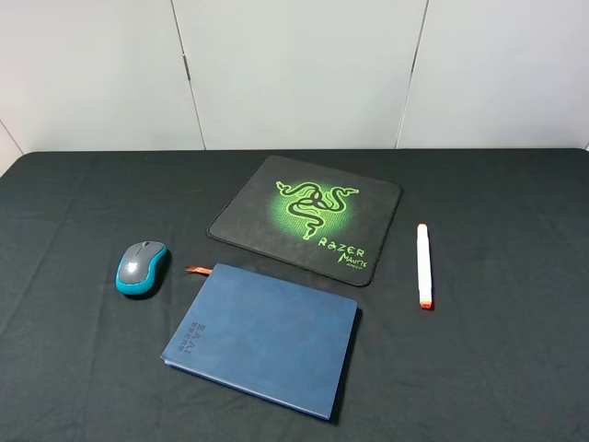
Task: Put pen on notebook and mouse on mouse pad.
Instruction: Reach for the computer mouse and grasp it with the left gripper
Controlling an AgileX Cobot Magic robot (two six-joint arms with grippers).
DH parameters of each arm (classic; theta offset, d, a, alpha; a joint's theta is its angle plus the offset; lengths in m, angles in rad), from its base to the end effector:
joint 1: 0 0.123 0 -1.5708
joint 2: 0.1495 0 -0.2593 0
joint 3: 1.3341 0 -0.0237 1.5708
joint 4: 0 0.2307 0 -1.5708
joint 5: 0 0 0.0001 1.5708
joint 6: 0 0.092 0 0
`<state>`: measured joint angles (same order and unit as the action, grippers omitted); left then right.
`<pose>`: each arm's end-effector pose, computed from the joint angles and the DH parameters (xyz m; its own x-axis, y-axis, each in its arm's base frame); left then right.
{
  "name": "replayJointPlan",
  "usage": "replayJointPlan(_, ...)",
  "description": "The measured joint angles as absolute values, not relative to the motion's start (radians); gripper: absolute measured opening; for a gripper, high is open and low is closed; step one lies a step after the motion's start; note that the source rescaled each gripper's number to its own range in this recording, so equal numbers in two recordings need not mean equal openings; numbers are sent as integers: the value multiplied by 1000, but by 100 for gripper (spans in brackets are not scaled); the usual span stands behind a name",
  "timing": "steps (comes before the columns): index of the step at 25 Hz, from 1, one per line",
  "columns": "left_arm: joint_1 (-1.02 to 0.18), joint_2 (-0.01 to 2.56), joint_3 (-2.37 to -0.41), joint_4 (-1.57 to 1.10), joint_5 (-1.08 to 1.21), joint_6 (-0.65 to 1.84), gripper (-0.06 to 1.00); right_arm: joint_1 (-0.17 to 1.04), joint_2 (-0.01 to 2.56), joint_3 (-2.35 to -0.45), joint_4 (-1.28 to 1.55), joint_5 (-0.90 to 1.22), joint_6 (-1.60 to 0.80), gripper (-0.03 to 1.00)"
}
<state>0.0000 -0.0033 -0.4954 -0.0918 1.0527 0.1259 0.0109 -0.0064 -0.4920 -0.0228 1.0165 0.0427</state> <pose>0.0045 -0.0073 0.2669 -0.4413 0.0800 -0.8938 0.1069 0.9936 0.0361 0.0061 -0.0017 0.2687 -0.4172 0.0261 -0.9085 0.0195 0.9996 0.0198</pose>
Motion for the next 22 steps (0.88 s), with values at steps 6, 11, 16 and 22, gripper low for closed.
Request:
replayJointPlan(6,0,-3,-495,-92,1053,126,100,11,-6,-492,-23,1016,43,100)
replayJointPlan(11,0,-3,-495,-92,1053,126,100,11,-6,-492,-23,1017,43,100)
replayJointPlan(16,0,-3,-495,-92,1053,126,100,11,-6,-492,-23,1017,43,100)
replayJointPlan(22,0,-3,-495,-92,1053,126,100,11,-6,-492,-23,1017,43,100)
